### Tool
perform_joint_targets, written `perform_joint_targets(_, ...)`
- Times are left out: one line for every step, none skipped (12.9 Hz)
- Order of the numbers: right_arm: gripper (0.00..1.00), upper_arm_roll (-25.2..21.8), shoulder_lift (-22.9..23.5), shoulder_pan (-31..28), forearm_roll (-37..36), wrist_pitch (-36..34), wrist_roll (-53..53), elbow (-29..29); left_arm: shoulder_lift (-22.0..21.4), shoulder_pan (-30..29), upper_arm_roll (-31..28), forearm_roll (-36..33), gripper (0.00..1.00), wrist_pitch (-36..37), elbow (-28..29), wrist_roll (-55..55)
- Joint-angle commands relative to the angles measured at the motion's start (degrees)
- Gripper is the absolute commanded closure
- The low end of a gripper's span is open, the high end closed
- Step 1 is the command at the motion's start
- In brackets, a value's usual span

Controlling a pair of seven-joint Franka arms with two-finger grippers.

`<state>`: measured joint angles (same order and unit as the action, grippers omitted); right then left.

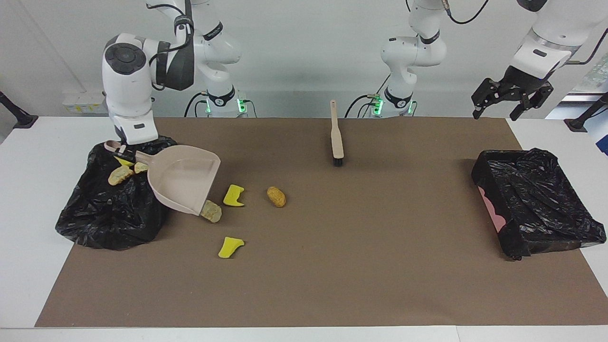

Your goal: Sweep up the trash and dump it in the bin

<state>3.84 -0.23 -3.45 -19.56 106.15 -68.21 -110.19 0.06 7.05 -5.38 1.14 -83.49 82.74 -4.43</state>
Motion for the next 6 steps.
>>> perform_joint_targets(1.0, -0.1, 1.4, 4.4, 4.6, -0.9, 11.3, 0.0, -0.5, -0.5, 0.5, -0.7, 0.0, -0.7, 0.4, -0.1)
perform_joint_targets(1.0, -0.1, 1.9, 6.1, 7.7, -0.8, 16.3, 0.0, -0.5, -0.5, 0.5, -0.7, 0.0, -0.7, 0.4, -0.1)
perform_joint_targets(1.0, -0.1, 2.2, 8.6, 10.0, -0.7, 22.7, 0.0, -0.5, -0.5, 0.5, -0.7, 0.0, -0.7, 0.4, -0.1)
perform_joint_targets(1.0, -0.1, 2.8, 10.7, 10.8, -0.4, 30.4, 0.0, -0.5, -0.5, 0.5, -0.7, 0.0, -0.6, 0.4, -0.1)
perform_joint_targets(1.0, -0.1, 3.0, 12.8, 10.9, -0.1, 35.6, 0.1, -0.5, -0.5, 0.5, -0.7, 0.0, -0.7, 0.4, -0.1)
perform_joint_targets(1.0, -0.1, 3.7, 15.3, 12.0, 0.2, 40.6, 0.1, -0.5, -0.5, 0.5, -0.7, 0.0, -0.6, 0.3, -0.1)
